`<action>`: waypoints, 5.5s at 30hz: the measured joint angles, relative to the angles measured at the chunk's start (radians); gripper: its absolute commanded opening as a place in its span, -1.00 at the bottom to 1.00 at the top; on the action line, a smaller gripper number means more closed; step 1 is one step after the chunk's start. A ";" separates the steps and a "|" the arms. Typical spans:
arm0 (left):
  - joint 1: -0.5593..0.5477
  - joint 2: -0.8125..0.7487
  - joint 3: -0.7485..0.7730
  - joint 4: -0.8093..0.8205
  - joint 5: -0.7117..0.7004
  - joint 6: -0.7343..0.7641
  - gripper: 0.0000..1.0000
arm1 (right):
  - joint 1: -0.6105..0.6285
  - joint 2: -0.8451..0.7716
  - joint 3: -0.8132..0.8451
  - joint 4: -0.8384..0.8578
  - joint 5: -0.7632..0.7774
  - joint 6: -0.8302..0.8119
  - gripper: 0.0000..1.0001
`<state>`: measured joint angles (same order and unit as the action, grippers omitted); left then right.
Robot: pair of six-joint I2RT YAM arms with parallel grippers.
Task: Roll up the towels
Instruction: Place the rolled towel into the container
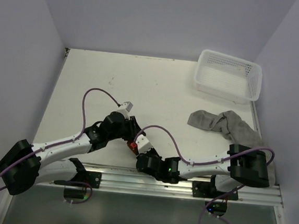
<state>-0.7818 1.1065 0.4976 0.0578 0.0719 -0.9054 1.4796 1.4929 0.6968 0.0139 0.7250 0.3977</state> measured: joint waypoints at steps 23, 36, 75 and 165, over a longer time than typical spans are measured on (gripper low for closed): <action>0.000 0.023 -0.177 0.127 0.032 -0.029 -0.32 | 0.045 0.050 0.059 -0.074 0.034 0.018 0.46; 0.000 0.007 -0.203 0.146 0.032 -0.045 -0.32 | -0.186 -0.070 0.065 -0.069 -0.279 0.122 0.68; 0.180 -0.002 -0.062 -0.044 0.026 0.047 -0.21 | -0.200 -0.006 -0.023 -0.050 -0.434 0.140 -0.71; 0.523 0.272 0.480 -0.366 0.037 0.536 0.57 | -1.443 0.560 0.909 -0.106 -0.570 -0.023 0.98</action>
<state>-0.2592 1.3781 0.9775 -0.3084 0.1089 -0.3698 0.0368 2.0525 1.6062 -0.0917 0.1551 0.3752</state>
